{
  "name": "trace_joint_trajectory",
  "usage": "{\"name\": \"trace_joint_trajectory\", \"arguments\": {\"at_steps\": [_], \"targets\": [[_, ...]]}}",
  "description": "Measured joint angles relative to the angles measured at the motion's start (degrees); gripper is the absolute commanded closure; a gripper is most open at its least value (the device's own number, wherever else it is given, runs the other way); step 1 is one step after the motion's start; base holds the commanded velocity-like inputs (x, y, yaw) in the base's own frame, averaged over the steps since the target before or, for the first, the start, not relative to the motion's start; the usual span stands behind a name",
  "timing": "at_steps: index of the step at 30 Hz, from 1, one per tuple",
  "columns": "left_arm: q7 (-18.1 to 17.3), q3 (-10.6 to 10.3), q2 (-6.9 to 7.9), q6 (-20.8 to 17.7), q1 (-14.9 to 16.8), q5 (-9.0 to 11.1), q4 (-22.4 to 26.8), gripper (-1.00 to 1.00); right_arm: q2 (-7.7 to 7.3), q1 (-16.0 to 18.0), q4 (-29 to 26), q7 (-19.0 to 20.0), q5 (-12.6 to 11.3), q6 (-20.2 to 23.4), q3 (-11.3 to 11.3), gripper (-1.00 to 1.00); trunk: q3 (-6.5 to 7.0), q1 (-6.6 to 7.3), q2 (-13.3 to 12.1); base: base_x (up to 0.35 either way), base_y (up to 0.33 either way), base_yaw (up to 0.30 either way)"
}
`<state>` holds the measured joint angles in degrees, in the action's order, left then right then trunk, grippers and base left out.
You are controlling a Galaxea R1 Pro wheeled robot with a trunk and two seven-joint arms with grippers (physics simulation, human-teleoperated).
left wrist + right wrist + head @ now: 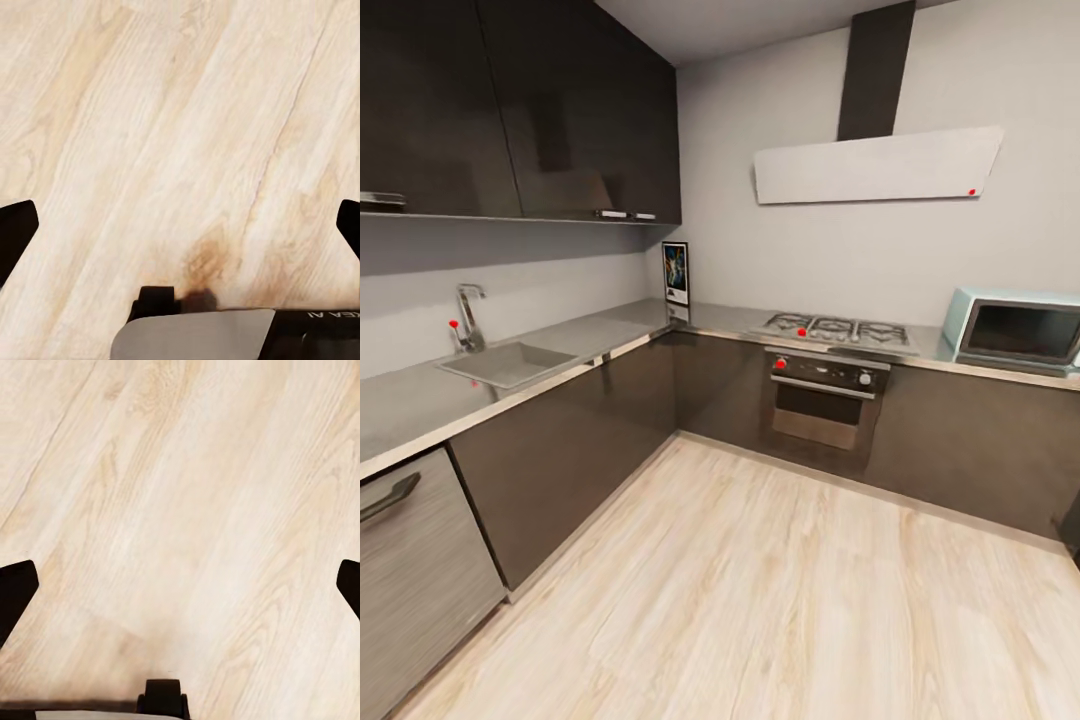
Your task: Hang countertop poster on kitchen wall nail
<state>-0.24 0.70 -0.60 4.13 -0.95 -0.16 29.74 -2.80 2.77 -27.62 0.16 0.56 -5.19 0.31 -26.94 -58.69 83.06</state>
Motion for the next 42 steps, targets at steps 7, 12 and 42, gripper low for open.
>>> {"name": "trace_joint_trajectory", "arguments": {"at_steps": [7,12,42], "targets": [[0.0,0.0,0.0,0.0,0.0,0.0,0.0,-1.0,0.0,0.0,0.0,0.0,0.0,0.0,0.0,-1.0,0.0,0.0,0.0,0.341,0.126,0.0],[0.0,0.0,0.03,0.0,0.0,0.0,0.0,-1.0,-0.01,0.0,0.0,0.0,0.0,0.0,0.0,-1.0,0.0,0.0,0.0,0.341,0.126,0.0],[-0.1,0.0,0.52,0.0,0.0,0.0,0.0,-1.0,-0.06,0.0,0.0,0.0,0.0,0.0,-0.1,-1.0,0.0,0.0,0.0,0.341,0.059,0.0]]}}
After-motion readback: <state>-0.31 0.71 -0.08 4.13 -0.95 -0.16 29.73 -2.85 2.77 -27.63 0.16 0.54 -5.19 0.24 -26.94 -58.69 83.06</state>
